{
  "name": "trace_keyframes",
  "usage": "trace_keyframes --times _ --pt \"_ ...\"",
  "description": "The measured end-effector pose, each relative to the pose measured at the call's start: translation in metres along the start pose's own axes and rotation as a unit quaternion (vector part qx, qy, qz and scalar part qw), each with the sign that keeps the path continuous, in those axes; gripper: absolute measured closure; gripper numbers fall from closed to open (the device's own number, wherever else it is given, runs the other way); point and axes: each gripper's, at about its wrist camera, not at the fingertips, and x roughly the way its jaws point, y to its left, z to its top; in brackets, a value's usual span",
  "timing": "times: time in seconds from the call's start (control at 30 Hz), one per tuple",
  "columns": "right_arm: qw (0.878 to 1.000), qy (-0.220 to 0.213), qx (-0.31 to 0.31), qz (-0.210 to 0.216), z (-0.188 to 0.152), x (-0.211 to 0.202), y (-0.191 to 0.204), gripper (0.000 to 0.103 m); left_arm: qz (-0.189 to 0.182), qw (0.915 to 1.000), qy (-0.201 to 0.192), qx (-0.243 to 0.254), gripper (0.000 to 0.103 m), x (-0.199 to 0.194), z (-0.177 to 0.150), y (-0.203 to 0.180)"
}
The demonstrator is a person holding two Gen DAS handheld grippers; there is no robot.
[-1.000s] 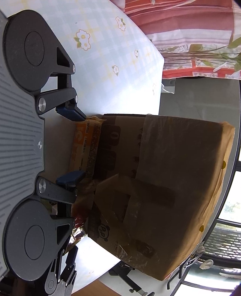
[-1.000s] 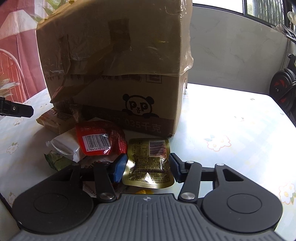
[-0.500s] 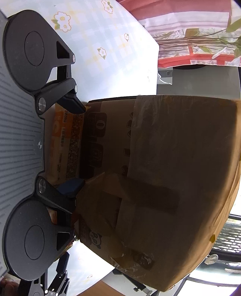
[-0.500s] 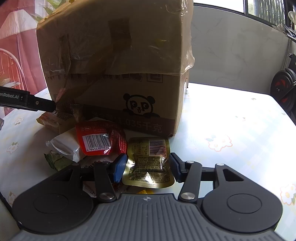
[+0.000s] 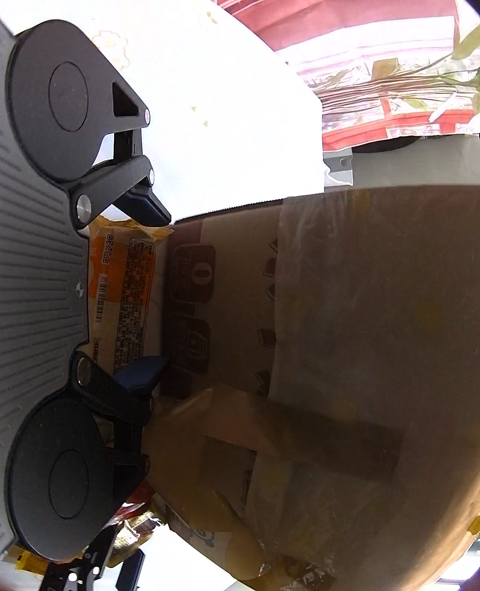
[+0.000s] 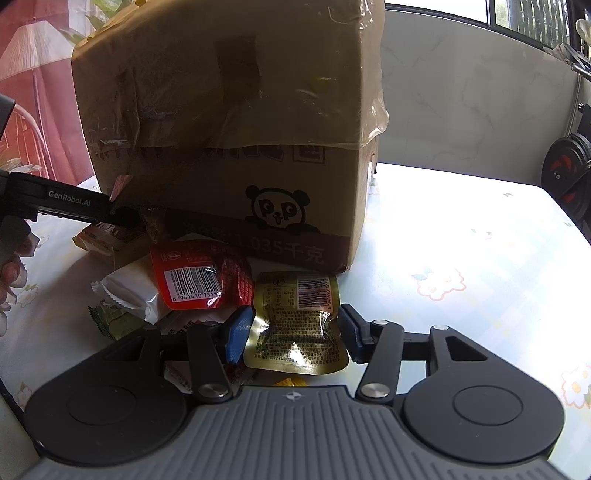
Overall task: Organize snacks
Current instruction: 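Grasp the orange wafer bar with the left tool while the right tool grasps the gold pouch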
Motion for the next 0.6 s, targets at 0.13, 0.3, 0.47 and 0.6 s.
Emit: trace_keyframes --times 0.13,0.3,0.47,0.6 --pt "1.000 0.000 0.002 0.001 0.000 0.000 0.000 0.049 0.015 0.9996 0.021 -0.007 0.024 -0.004 -0.009 0.008" --pt "1.000 0.000 0.003 0.002 0.000 0.000 -0.001 0.049 0.015 0.9973 0.032 -0.063 0.024 -0.022 -0.015 0.026" --pt "1.000 0.000 0.003 0.002 0.000 0.000 -0.001 0.049 -0.010 0.9860 0.045 -0.161 0.024 -0.041 -0.010 0.053" --pt "1.000 0.001 0.003 0.001 0.000 0.000 -0.001 0.049 -0.046 0.9712 0.079 -0.220 0.025 -0.038 -0.014 0.060"
